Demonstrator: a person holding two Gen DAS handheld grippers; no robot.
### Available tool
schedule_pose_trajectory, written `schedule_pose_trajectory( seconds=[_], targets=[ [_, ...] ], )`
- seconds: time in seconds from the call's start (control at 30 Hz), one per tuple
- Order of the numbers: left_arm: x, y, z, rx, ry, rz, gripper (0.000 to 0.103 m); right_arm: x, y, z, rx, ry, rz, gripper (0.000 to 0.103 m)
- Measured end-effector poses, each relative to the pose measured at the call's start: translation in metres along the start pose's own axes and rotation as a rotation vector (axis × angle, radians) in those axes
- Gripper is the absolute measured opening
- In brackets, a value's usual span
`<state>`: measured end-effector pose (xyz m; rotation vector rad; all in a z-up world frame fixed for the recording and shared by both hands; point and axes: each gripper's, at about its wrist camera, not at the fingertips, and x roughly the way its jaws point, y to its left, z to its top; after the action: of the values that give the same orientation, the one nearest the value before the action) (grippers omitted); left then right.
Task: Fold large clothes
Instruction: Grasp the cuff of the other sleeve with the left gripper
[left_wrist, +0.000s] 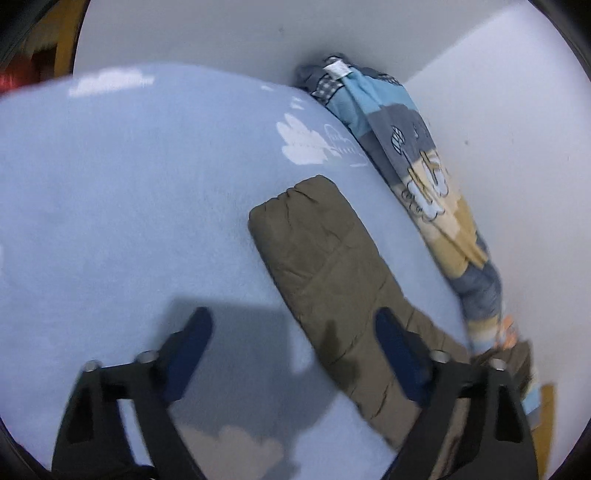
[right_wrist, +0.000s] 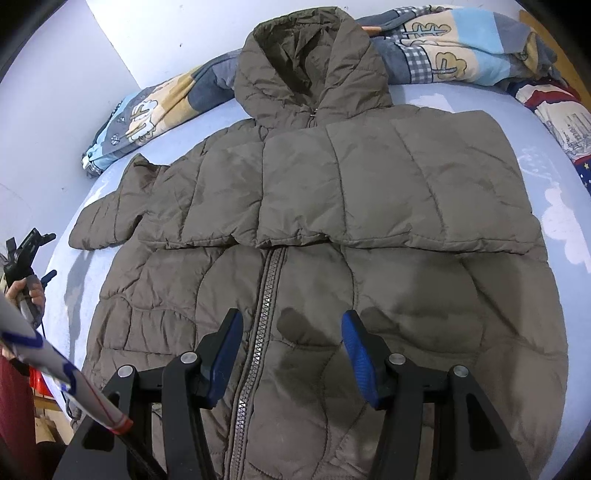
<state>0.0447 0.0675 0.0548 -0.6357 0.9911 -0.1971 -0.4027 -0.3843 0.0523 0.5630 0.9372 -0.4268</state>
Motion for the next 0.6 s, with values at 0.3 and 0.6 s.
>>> schedule_pose_trajectory(
  seconds=[0.3,0.6],
  targets=[
    [0.037,-0.003,0.023,-0.024,-0.015,-0.041,0.08,0.002,-0.003,0.001,0.008,0.002,-0.002,0.06],
    [0.073,0.003,0.026,-0.051,0.001,-0.103,0.066,0.006,-0.013,0.002,0.024,0.013,-0.014,0.06]
  ],
)
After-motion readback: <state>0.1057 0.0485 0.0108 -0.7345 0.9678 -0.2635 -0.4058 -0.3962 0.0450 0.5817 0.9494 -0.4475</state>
